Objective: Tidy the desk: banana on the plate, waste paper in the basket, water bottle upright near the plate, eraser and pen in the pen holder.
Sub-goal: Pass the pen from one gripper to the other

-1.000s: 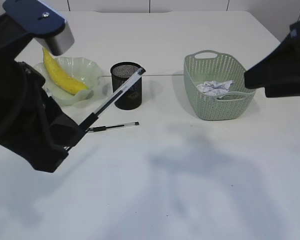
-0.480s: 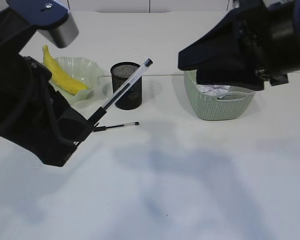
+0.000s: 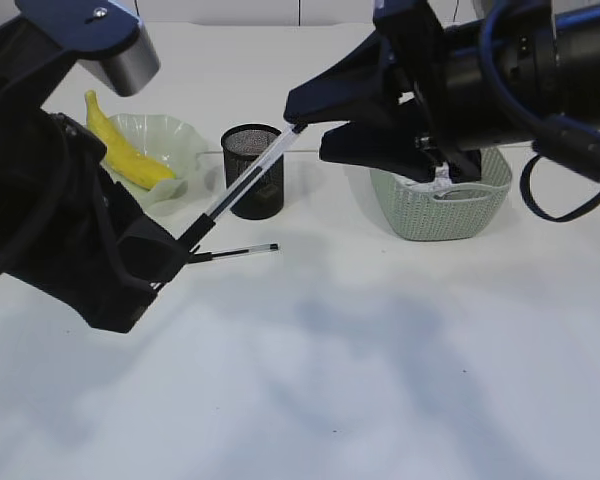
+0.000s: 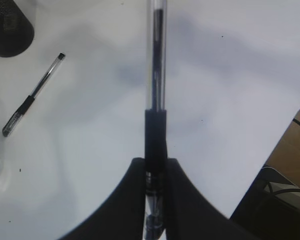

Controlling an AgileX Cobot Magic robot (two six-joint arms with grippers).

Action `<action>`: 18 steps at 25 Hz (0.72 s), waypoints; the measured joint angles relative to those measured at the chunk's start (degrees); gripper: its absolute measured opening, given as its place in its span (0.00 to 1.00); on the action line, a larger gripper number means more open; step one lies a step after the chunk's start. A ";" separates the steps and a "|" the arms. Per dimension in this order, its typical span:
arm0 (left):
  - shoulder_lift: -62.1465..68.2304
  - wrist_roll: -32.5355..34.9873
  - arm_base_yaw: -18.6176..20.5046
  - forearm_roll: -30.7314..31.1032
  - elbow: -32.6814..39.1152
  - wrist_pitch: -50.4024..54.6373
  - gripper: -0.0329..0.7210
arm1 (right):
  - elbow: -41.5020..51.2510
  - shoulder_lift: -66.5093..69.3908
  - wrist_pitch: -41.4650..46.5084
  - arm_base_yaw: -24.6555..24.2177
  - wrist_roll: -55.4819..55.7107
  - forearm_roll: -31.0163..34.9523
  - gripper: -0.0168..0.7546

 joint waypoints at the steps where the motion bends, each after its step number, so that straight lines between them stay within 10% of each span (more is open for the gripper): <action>1: 0.00 0.00 0.00 0.00 0.00 0.00 0.09 | 0.00 0.77 0.30 0.00 -0.52 1.55 0.51; 18: 0.05 1.11 0.00 -0.08 0.00 0.00 0.09 | 0.09 2.49 1.36 2.42 -4.83 8.31 0.51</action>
